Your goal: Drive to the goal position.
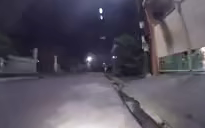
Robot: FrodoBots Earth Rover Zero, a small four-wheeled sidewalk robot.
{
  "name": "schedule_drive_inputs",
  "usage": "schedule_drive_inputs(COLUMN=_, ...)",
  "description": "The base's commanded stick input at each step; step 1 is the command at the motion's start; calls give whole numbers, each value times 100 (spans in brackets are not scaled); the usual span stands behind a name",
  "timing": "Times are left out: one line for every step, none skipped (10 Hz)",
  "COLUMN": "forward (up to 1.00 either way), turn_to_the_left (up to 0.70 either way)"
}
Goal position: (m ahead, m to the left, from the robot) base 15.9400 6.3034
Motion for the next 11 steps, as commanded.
schedule_drive_inputs(forward=70, turn_to_the_left=0)
schedule_drive_inputs(forward=70, turn_to_the_left=0)
schedule_drive_inputs(forward=70, turn_to_the_left=0)
schedule_drive_inputs(forward=70, turn_to_the_left=-7)
schedule_drive_inputs(forward=70, turn_to_the_left=-32)
schedule_drive_inputs(forward=70, turn_to_the_left=-18)
schedule_drive_inputs(forward=70, turn_to_the_left=0)
schedule_drive_inputs(forward=70, turn_to_the_left=0)
schedule_drive_inputs(forward=70, turn_to_the_left=0)
schedule_drive_inputs(forward=70, turn_to_the_left=0)
schedule_drive_inputs(forward=70, turn_to_the_left=0)
